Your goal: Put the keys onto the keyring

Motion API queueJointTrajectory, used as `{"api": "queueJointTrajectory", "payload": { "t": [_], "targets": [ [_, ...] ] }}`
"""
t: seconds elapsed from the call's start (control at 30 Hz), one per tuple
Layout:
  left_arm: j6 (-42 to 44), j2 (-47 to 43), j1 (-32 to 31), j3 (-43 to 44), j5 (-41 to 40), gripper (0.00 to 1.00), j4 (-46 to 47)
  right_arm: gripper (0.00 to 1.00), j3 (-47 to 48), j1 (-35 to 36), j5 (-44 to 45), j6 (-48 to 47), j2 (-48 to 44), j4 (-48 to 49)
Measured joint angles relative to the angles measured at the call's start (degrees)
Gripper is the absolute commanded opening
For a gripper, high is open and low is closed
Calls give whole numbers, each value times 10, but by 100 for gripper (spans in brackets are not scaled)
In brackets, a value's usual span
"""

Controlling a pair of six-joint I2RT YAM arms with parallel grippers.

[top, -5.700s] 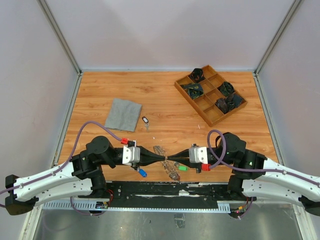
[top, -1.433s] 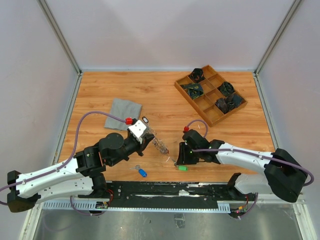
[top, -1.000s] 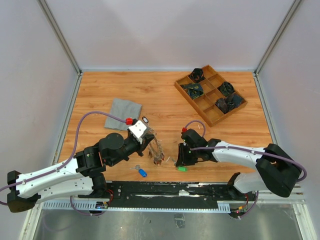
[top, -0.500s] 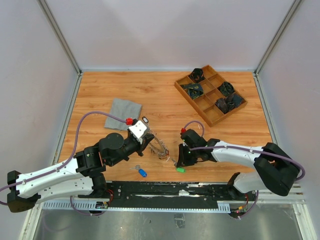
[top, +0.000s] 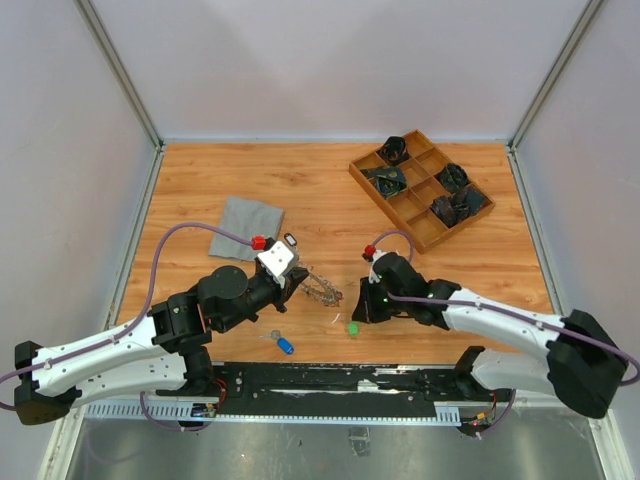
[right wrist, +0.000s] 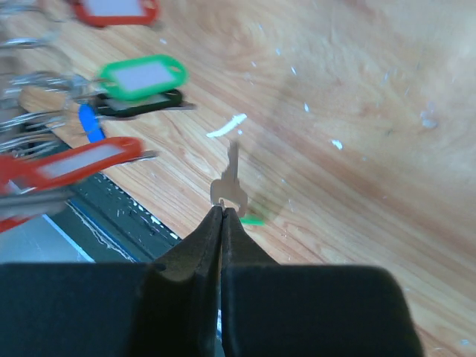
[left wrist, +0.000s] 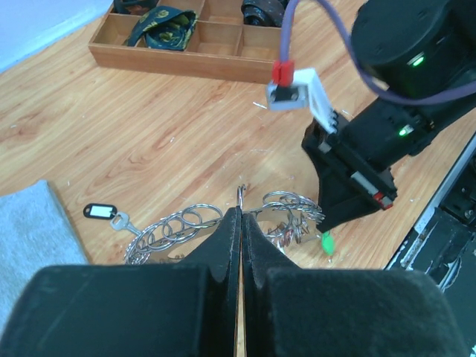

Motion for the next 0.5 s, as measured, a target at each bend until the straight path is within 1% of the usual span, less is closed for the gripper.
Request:
{"api": "queueJointTrajectory", "payload": {
  "t": [0.1,0.3,0.4,0.5],
  "targets": [
    [-4,1,0,1,0,1,-4,0,-5,0,17,-45,-60,12],
    [-15,12,0,14,3,1,-26,0,-37,0,57,-154,-227,67],
    [-10,14,0,19,8,1,-25,0,-39,0,65,-212,-282,91],
    [13,25,0,29,22,0,-20,1,-39,0,65,-282,-328,115]
  ]
}}
